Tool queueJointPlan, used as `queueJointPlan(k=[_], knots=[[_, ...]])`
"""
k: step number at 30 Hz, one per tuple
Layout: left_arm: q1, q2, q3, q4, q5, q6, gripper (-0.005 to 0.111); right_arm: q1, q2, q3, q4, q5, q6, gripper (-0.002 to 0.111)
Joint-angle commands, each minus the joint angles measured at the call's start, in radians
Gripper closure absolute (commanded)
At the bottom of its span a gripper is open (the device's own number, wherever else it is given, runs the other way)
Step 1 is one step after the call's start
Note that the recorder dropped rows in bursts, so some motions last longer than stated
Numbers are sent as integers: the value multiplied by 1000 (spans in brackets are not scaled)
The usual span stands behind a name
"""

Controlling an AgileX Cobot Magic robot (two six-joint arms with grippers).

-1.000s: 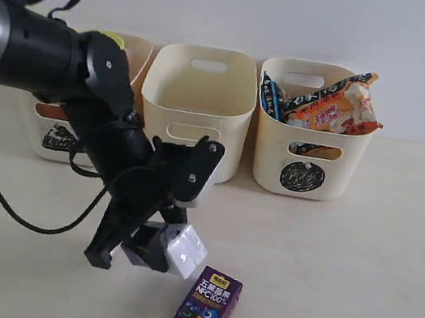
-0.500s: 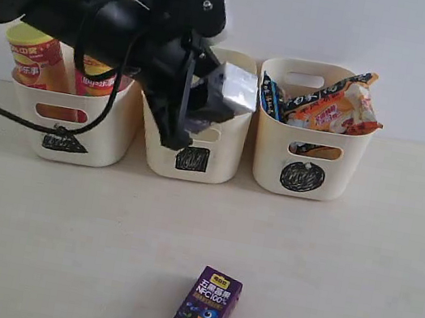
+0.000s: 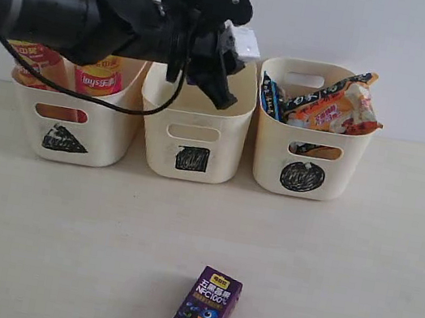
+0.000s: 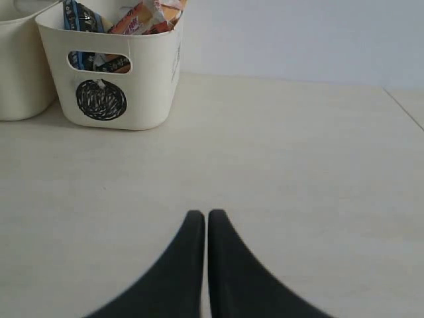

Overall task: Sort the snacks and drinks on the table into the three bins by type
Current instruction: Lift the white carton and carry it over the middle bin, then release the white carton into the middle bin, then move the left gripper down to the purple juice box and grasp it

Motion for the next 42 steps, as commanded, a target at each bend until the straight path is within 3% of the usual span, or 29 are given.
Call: queueJointPlan(k=[1, 4, 9, 11, 15, 17, 20, 23, 24, 29, 35, 42], knots=[[7, 71, -57, -18, -30, -17, 89, -3, -4, 5, -6, -5, -2, 109], [11, 92, -62, -18, -37, -20, 62, -3, -4, 5, -6, -5, -2, 109], [15, 109, -62, -18, -75, -45, 28, -3, -4, 5, -6, -5, -2, 109], [15, 111, -62, -18, -75, -46, 23, -3, -4, 5, -6, -5, -2, 109], [15, 86, -62, -18, -26, -51, 24, -3, -4, 5, -6, -5, -2, 109], [15, 41, -62, -18, 41, -94, 28, -3, -4, 5, -6, -5, -2, 109], [15, -30, -62, -18, 109, -136, 58, -3, -4, 5, -6, -5, -2, 109], [15, -75, -60, 1, 202, -136, 96, -3, -4, 5, -6, -5, -2, 109], [15, -88, -59, 23, 244, -136, 101, -3, -4, 5, -6, -5, -2, 109], [15, -119, -59, 150, 433, -248, 102, -3, -4, 5, -6, -5, -2, 109], [15, -155, -62, 474, 704, -622, 102, -3, -4, 5, -6, -5, -2, 109], [5, -172, -60, 527, 963, -780, 102, -3, -4, 5, -6, -5, -2, 109]])
